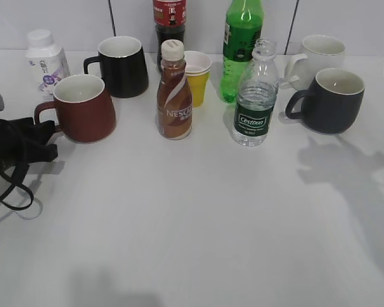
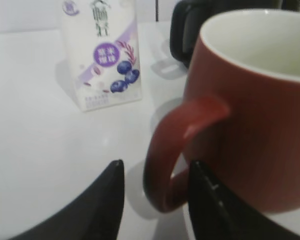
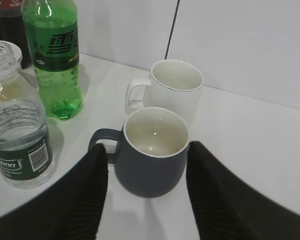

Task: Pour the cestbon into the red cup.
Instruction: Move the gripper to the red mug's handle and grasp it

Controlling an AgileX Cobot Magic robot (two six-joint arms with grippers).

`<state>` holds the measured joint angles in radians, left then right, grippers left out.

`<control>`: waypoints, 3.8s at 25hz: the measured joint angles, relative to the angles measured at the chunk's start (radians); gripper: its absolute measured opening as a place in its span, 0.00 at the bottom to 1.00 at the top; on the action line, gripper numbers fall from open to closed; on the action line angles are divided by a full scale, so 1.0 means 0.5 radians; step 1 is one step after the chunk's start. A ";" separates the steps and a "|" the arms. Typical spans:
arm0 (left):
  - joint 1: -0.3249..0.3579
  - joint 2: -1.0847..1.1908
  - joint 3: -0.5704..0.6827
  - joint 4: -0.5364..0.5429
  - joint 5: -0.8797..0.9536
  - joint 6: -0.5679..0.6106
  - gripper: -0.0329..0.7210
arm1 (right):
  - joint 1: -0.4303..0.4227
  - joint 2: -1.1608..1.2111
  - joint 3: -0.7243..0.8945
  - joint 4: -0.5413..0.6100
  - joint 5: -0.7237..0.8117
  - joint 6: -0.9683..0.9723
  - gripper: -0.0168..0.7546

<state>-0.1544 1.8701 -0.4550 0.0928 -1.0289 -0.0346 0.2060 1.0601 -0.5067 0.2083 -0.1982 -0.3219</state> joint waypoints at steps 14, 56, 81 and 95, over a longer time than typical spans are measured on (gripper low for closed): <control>0.000 0.143 -0.169 -0.055 -0.050 0.037 0.44 | 0.000 0.000 0.000 -0.004 0.000 0.000 0.52; 0.198 0.114 -0.225 0.463 0.053 -0.106 0.42 | 0.002 0.000 0.000 -0.004 0.009 0.010 0.52; 0.232 0.114 -0.360 0.499 0.158 -0.061 0.44 | 0.006 0.000 0.000 -0.004 0.009 0.013 0.52; 0.232 0.219 -0.579 0.670 0.285 -0.052 0.11 | 0.006 0.084 0.000 -0.004 0.012 0.013 0.52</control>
<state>-0.0383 1.9799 -0.7445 0.4276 -0.8864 -0.0607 0.2088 1.1021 -0.5067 0.2064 -0.1923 -0.3156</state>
